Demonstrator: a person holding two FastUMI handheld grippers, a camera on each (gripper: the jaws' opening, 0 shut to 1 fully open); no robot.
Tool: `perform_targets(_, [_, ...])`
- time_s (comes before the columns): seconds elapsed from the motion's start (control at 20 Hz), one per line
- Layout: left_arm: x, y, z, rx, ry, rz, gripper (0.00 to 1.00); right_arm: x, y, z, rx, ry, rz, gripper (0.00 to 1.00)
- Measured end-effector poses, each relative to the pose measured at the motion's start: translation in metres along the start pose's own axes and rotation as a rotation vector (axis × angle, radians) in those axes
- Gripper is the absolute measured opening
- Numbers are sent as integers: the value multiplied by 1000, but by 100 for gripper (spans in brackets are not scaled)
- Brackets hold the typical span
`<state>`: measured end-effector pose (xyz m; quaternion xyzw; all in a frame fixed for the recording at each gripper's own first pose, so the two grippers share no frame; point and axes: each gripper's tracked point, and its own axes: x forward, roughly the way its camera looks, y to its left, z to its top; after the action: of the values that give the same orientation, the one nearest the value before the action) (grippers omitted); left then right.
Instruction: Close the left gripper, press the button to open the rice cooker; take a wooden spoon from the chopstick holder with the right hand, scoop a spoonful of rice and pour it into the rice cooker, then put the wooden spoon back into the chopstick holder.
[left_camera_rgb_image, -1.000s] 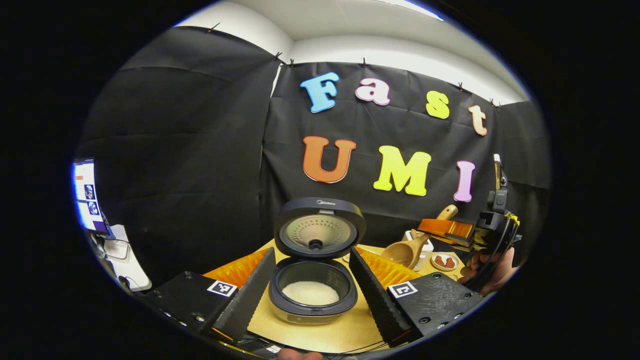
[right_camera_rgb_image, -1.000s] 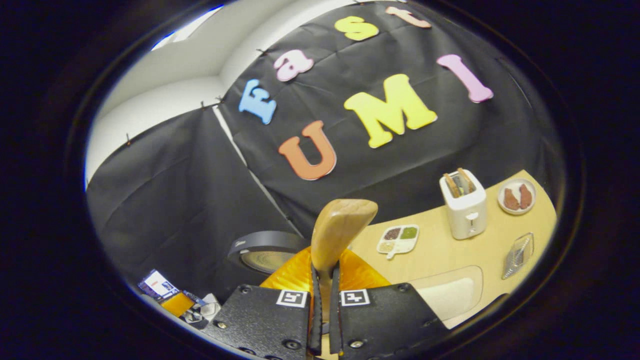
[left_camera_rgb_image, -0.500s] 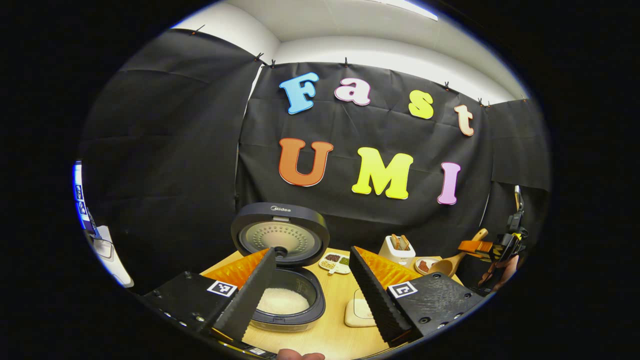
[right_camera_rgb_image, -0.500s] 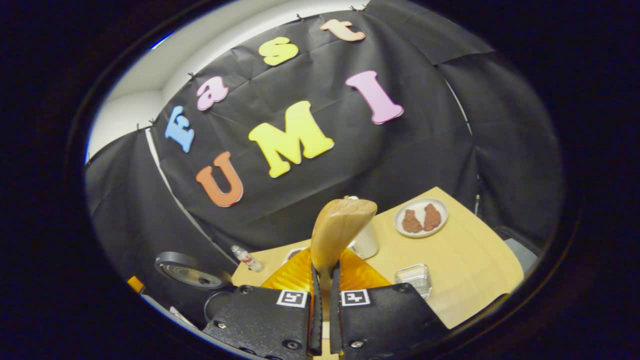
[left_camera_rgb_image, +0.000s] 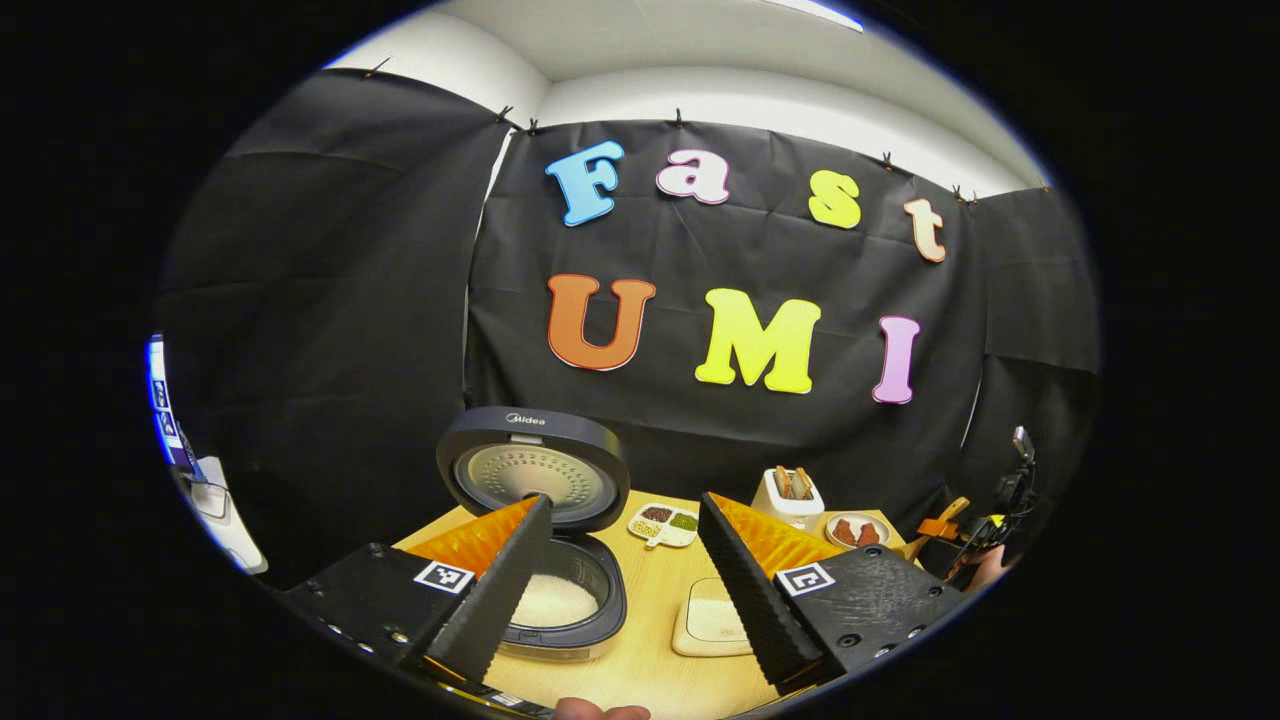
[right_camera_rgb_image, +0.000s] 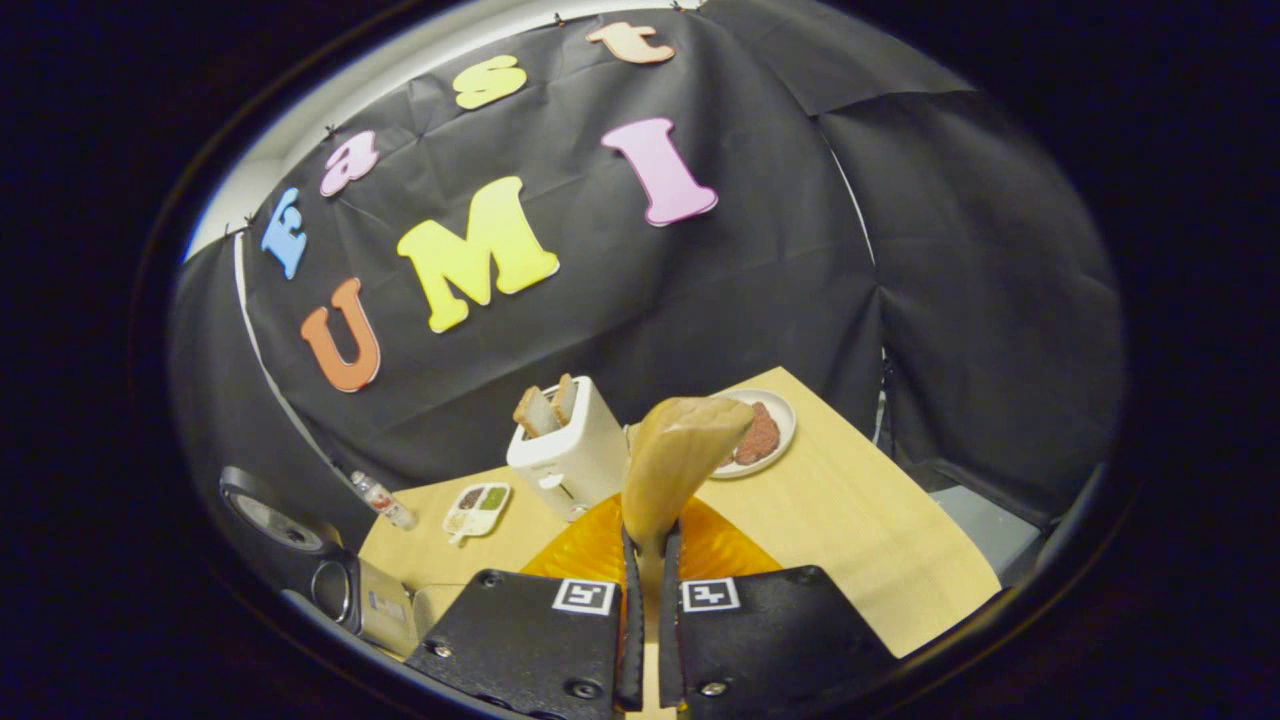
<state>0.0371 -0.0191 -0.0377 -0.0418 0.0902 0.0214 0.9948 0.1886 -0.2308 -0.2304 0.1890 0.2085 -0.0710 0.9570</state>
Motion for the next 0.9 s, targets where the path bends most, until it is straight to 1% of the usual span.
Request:
perform_targets(0.25, [-5, 1, 3, 14, 12, 34, 95, 37, -20, -23, -13, 34, -35, 11])
perform_targets(0.45, [-8, 4, 10, 15, 5, 61, 95, 58, -23, -37, -16, 51, -28, 11])
perform_targets(0.75, [-7, 3, 14, 10, 7, 71, 94, 70, -20, -62, -31, 64, -9, 17])
perform_targets(0.9, [-4, 2, 16, 19, 9, 65, 95, 70, -16, -62, -23, 55, 6, 20])
